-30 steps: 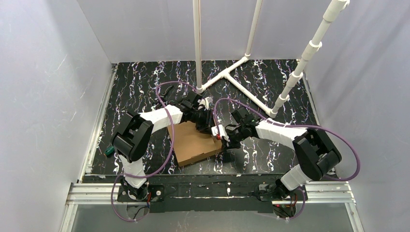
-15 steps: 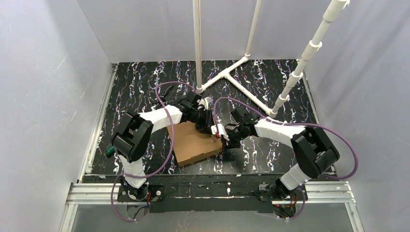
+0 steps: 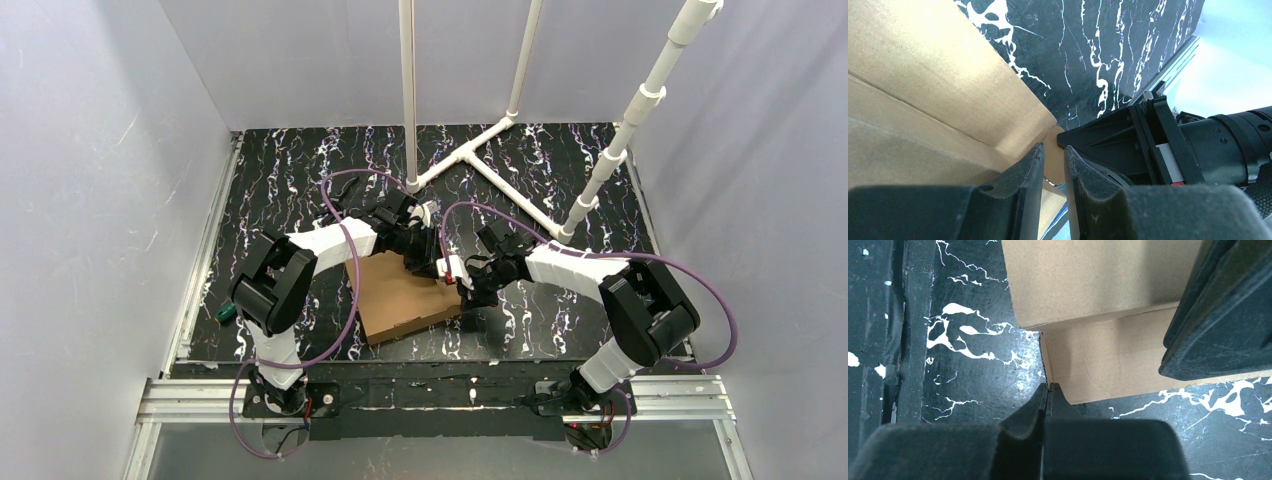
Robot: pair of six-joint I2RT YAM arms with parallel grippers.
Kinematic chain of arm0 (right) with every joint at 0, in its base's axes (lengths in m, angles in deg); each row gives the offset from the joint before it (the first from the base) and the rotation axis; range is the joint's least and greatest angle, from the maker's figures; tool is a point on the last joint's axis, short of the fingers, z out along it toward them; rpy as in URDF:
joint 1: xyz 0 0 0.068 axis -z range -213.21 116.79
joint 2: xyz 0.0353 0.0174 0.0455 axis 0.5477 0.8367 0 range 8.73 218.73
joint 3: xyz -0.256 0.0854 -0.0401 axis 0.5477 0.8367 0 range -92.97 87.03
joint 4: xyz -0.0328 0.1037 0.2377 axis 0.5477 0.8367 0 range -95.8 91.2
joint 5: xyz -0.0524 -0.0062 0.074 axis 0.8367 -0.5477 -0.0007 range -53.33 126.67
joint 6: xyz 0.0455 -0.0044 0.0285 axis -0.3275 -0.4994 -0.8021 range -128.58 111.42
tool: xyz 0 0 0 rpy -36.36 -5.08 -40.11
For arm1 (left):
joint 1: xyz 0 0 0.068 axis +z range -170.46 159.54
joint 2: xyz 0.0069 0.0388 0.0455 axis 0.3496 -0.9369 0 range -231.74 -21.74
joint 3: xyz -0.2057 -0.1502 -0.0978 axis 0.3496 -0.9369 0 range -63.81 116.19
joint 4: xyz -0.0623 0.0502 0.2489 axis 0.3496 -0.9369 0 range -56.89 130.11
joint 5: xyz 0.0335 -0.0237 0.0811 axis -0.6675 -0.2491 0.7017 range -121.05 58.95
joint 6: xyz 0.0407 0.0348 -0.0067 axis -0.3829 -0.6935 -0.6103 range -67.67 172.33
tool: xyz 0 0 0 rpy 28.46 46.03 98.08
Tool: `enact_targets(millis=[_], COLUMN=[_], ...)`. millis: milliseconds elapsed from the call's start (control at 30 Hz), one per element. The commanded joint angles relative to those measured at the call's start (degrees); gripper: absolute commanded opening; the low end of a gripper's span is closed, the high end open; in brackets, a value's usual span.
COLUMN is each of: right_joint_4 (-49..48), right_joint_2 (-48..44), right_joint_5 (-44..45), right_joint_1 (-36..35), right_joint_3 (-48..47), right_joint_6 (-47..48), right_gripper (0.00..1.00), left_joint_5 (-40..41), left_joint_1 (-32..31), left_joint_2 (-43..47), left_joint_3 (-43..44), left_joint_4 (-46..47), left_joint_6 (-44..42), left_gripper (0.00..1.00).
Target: Fold the paper box
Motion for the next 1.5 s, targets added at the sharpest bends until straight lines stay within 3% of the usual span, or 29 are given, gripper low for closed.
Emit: enact_targets(millis=[0,300,833,1467], right_joint_4=[4.2,3.9,5.6,6.3], right_joint_2=[0.6,-2.6,-3.8,-1.6], right_joint_5=[1.1,-1.2,2.5,16.7], right_joint_1=[0.2,-0.3,-4.4,-12.4], right_joint_3=[0.1,0.5,-3.5,-8.7], right_joint_6=[0.7,3.2,1.6,-2.2], right_gripper=[0.01,0.01,0.01,0.01], left_joint_5=[0.0,0.0,-0.4,-0.4], left_joint_1=[0.6,0.5,0.6,0.5], left_joint_2=[2.1,1.8,1.2,0.6], left_joint_3=[-0.7,-0.3,-0.6,-0.4], left_joint_4=[-3.0,-2.9,-1.7,-1.3], left_joint_6=[-1.0,-0.9,0.0,0.5], left_gripper=[0.21,0.21,0.21,0.21])
